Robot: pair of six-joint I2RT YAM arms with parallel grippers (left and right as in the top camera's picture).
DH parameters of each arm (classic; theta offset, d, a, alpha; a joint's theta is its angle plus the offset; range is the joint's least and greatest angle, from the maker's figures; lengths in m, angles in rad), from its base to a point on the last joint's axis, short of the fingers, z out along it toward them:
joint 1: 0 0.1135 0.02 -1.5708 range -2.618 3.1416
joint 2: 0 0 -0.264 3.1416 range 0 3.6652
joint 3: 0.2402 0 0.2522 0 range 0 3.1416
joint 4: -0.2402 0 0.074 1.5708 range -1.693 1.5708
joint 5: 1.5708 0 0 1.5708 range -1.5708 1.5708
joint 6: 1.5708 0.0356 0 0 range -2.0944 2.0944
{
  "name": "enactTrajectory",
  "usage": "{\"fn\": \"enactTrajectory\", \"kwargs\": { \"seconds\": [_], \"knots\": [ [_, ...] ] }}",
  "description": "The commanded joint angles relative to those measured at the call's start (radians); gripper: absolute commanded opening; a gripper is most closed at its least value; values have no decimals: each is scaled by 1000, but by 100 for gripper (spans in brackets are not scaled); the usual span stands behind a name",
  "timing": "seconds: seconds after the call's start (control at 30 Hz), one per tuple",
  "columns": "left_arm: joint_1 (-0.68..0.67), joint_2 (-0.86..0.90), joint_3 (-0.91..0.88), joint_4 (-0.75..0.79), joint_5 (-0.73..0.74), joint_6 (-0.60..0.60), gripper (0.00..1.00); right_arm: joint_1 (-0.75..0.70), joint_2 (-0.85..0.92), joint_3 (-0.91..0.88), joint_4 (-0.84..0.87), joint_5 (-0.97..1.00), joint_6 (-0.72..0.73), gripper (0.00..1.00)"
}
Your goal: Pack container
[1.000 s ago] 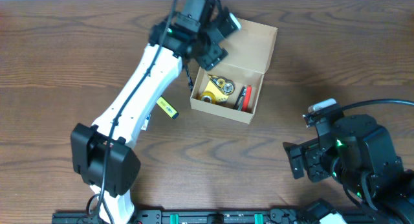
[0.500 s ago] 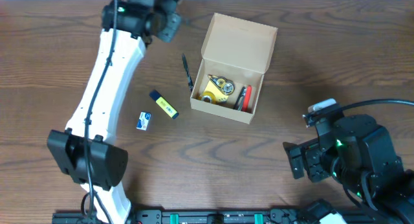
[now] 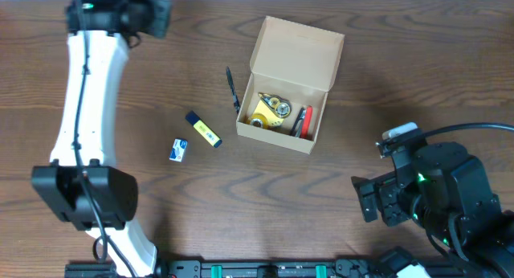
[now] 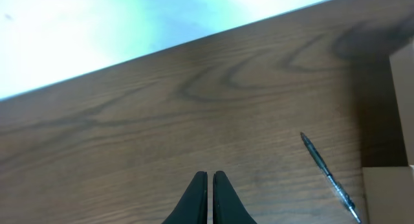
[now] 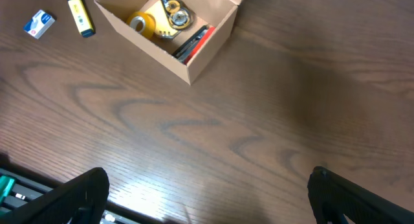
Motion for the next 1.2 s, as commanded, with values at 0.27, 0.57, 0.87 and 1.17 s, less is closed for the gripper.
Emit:
{"fn": "enactTrajectory", "kwargs": {
  "seconds": [0.27,0.57,0.87,1.17],
  "knots": [
    [43,4,22,-39,61,149,6,-5,0,1,-1,6,-4,99],
    [2,4,22,-97,64,150,6,-5,0,1,183,-134,109,99],
    [-23,18,21,-216,117,181,6,-6,77,-16,301,39,237,99],
    [-37,33,21,-222,123,171,6,-127,444,-48,328,63,337,1]
  ]
}}
